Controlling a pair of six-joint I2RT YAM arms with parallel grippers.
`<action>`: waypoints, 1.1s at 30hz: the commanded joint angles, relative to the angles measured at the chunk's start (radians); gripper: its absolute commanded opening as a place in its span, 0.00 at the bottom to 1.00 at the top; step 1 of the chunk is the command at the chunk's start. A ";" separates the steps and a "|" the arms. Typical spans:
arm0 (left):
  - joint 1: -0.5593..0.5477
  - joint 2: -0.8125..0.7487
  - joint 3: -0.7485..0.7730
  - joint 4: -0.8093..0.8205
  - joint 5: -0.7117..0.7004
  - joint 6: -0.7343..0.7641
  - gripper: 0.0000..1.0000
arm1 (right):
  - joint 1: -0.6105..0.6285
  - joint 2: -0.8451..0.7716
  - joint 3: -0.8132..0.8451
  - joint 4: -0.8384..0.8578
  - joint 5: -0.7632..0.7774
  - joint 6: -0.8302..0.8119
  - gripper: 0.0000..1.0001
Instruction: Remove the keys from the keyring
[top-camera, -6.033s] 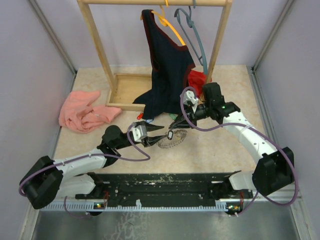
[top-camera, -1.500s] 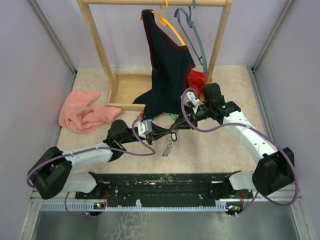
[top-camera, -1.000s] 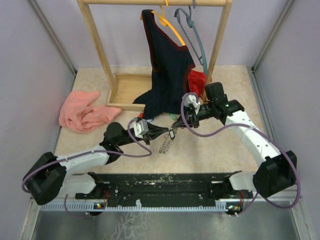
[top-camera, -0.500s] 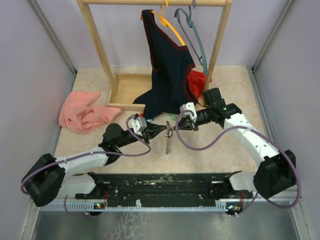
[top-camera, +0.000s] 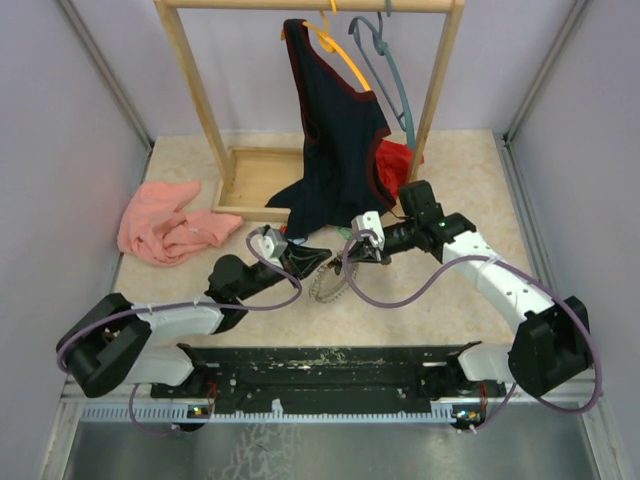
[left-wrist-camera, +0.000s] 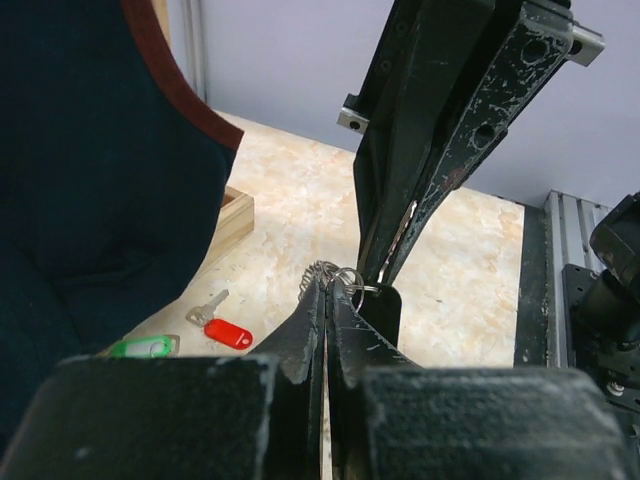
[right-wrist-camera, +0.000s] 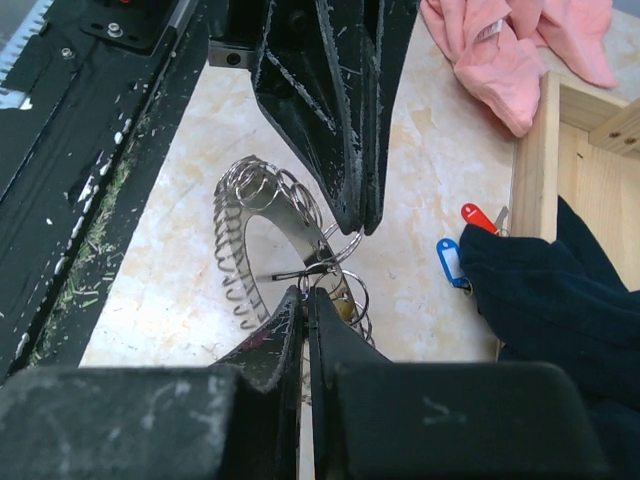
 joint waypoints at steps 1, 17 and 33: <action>-0.015 0.030 -0.036 0.231 -0.118 -0.070 0.00 | 0.008 -0.014 -0.009 0.097 -0.022 0.099 0.00; -0.130 0.209 -0.104 0.604 -0.451 -0.151 0.00 | 0.052 0.015 -0.040 0.220 0.050 0.224 0.00; -0.164 0.235 -0.117 0.641 -0.596 -0.173 0.00 | 0.102 0.036 -0.042 0.224 0.160 0.220 0.00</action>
